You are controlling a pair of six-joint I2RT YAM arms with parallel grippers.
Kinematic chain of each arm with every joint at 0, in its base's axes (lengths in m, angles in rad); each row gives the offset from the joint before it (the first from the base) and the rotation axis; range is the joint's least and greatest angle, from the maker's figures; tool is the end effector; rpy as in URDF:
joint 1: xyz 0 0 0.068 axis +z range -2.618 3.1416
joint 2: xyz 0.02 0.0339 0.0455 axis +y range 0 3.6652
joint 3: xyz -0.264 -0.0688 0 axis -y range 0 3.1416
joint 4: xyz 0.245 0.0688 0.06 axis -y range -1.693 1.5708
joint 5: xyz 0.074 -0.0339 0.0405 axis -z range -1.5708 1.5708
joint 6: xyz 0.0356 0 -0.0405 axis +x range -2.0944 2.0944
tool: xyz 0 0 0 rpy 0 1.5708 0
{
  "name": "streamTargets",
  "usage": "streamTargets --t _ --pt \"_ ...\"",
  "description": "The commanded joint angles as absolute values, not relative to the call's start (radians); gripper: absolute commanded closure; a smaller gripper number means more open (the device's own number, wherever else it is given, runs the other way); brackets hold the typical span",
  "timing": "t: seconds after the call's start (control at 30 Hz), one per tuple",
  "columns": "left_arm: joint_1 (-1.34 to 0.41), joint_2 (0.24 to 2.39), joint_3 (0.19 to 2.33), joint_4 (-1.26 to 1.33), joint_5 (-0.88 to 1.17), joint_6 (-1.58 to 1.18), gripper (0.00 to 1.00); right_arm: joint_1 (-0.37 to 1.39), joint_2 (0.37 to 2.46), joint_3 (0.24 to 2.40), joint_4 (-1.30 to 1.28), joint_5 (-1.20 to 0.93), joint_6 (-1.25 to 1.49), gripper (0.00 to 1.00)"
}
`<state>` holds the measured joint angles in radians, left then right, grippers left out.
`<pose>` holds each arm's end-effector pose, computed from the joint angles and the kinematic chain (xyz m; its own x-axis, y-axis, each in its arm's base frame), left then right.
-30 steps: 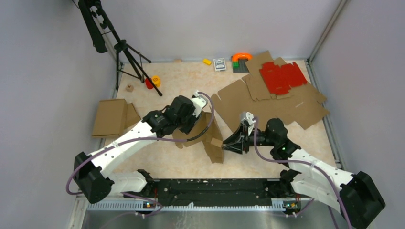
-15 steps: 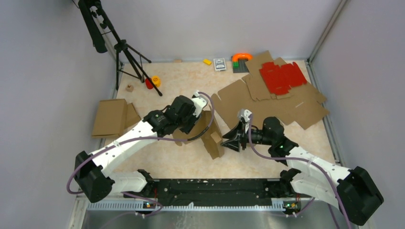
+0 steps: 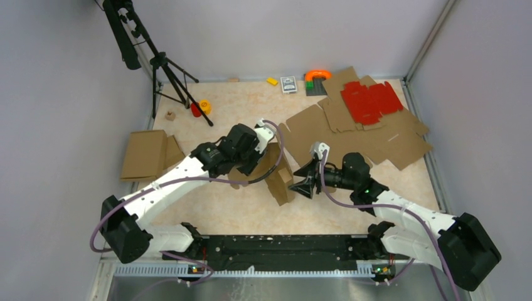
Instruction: Fold the paper box
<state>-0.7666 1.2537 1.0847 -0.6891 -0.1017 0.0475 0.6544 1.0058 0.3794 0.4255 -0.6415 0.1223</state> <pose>0.1904 -0.1783 0.2995 -0.5138 0.5605 -0.6495 0.6674 0.7368 0.1078 0.1558 0.1464 0.2210 -0.2734 -0.0866 -0.9580 -0.9265 0.2915 0.2381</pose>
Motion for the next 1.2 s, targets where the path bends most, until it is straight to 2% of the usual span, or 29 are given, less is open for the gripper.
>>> streamTargets --t 0.0,0.13,0.23,0.33,0.43,0.57,0.67,0.8,0.87,1.07,1.17 --pt "-0.770 1.294 1.109 -0.719 -0.043 0.030 0.72 0.671 1.026 0.367 0.510 -0.577 0.080 0.39" --pt "-0.770 1.310 1.113 -0.722 -0.036 0.028 0.72 0.672 1.046 0.365 0.544 -0.558 0.068 0.30" --pt "-0.770 1.313 1.115 -0.723 -0.026 0.026 0.72 0.675 1.050 0.362 0.560 -0.542 0.062 0.30" --pt "-0.770 1.313 1.122 -0.723 -0.012 0.022 0.72 0.675 1.052 0.364 0.567 -0.539 0.062 0.36" --pt "-0.770 1.309 1.132 -0.725 -0.005 0.017 0.72 0.675 1.052 0.361 0.573 -0.526 0.067 0.47" --pt "-0.770 1.308 1.146 -0.731 -0.005 0.014 0.71 0.675 1.045 0.352 0.591 -0.519 0.079 0.51" --pt "-0.769 1.310 1.153 -0.733 -0.005 0.009 0.71 0.675 1.033 0.343 0.598 -0.508 0.084 0.62" --pt "-0.769 1.314 1.156 -0.734 -0.005 0.005 0.69 0.675 1.031 0.341 0.601 -0.504 0.089 0.63" --pt "-0.769 1.312 1.159 -0.735 -0.005 0.005 0.65 0.675 1.029 0.340 0.600 -0.494 0.090 0.65" --pt "-0.769 1.275 1.160 -0.736 -0.038 -0.047 0.43 0.675 1.015 0.340 0.580 -0.478 0.096 0.71" --pt "-0.768 1.248 1.150 -0.731 -0.055 -0.064 0.37 0.675 1.010 0.341 0.560 -0.477 0.095 0.72"
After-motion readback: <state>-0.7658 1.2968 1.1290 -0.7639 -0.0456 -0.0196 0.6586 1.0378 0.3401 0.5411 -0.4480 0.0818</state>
